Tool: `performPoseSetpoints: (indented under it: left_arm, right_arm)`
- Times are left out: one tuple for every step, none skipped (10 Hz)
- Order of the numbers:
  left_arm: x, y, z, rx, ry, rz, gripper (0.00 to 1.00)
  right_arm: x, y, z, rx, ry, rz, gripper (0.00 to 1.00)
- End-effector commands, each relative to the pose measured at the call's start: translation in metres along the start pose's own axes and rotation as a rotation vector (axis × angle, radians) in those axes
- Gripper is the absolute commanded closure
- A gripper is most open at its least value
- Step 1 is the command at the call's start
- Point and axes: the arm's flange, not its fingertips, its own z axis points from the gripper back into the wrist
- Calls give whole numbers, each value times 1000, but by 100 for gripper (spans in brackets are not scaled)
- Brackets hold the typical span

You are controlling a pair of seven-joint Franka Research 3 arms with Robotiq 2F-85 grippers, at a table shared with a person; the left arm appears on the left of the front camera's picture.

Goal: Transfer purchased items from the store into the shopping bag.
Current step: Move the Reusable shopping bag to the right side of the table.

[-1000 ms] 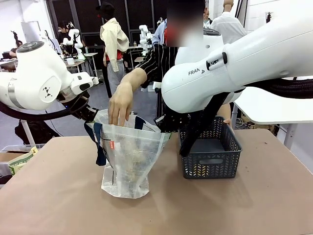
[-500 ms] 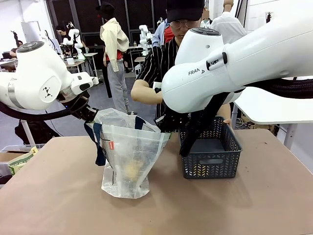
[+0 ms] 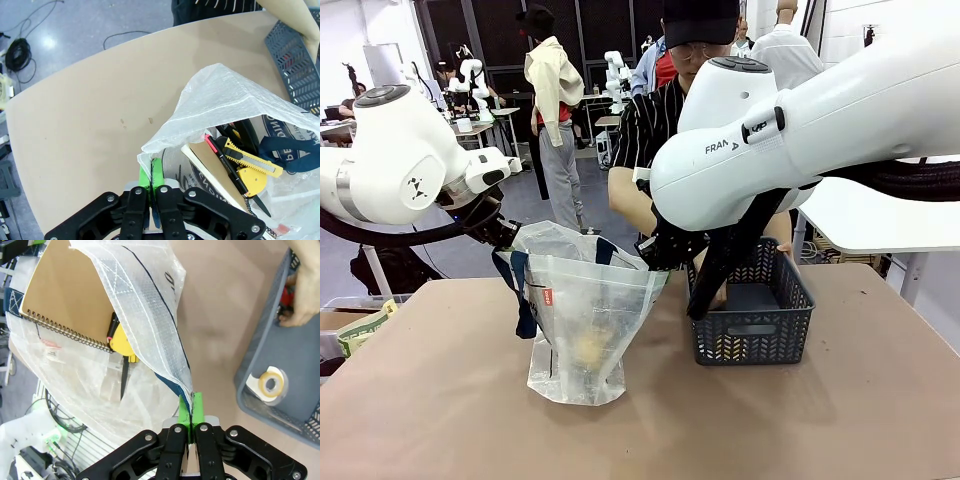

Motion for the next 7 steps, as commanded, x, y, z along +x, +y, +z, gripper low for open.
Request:
performPoseSetpoints:
  left_arm:
    - [-3, 3, 3, 7, -2, 15, 100]
    - [-3, 3, 3, 7, -2, 15, 100]
    - [-3, 3, 3, 7, -2, 15, 100]
    - [-3, 3, 3, 7, -2, 15, 100]
    - [-3, 3, 3, 7, -2, 15, 100]
    - [-3, 3, 3, 7, -2, 15, 100]
    - [-3, 3, 3, 7, -2, 15, 100]
  right_arm:
    - [0, -1, 0, 3, 0, -6, 100]
    - [0, -1, 0, 3, 0, -6, 100]
    - [0, -1, 0, 3, 0, -6, 100]
    - [0, -1, 0, 3, 0, -6, 100]
    - [0, -1, 0, 3, 0, -6, 100]
    - [0, -1, 0, 3, 0, -6, 100]
    - [0, -1, 0, 3, 0, -6, 100]
